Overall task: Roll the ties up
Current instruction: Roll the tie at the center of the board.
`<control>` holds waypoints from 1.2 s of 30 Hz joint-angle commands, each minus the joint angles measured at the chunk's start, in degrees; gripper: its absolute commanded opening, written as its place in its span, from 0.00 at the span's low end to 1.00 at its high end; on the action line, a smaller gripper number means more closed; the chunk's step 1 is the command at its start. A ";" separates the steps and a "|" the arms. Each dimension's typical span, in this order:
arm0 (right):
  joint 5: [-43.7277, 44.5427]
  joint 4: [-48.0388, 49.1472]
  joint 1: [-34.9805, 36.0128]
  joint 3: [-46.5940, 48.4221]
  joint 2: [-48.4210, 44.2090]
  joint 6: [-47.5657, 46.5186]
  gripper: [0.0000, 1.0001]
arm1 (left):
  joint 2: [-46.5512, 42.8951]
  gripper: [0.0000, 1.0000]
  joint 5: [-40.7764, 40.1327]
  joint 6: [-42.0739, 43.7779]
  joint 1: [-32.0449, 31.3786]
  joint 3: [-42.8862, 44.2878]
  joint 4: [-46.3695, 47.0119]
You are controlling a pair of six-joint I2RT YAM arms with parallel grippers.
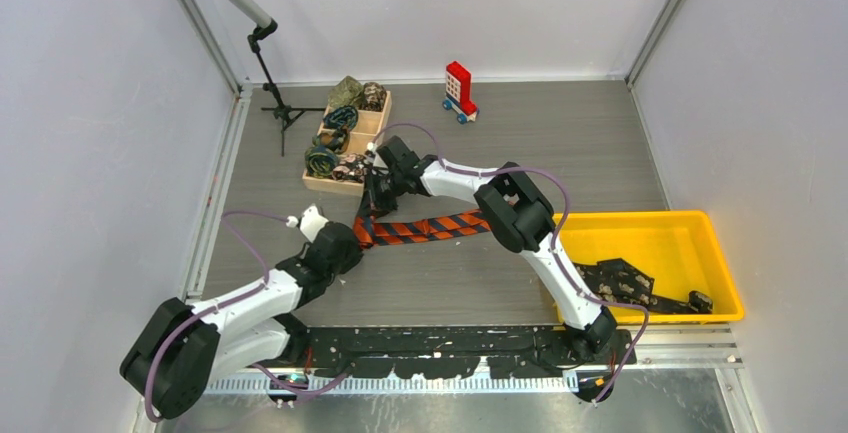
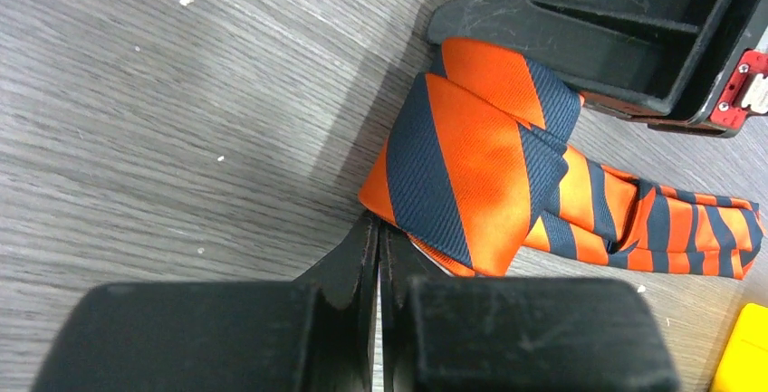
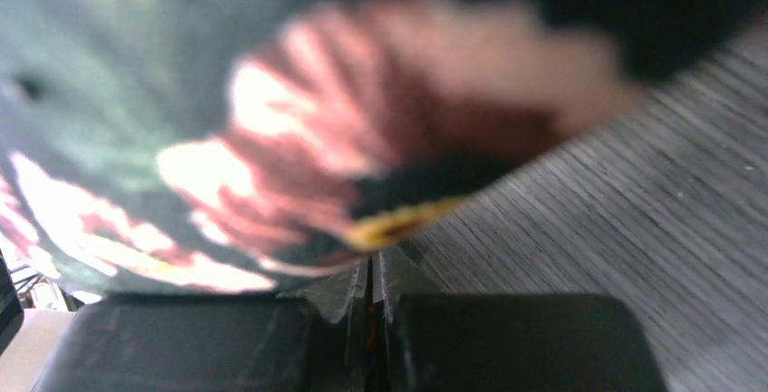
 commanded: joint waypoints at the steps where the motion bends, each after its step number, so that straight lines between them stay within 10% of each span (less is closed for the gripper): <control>1: -1.11 -2.35 0.76 -2.09 -2.18 0.71 0.07 | 1.26 0.02 -0.13 1.46 1.13 1.65 5.71; 19: 3.27 -4.30 0.35 0.24 -1.96 0.12 0.07 | 4.70 0.02 -0.56 -0.39 1.88 5.99 2.79; 36: 8.13 -14.19 -1.60 8.97 -2.41 -5.11 0.38 | -0.41 0.05 -0.13 -1.49 1.87 3.54 -0.84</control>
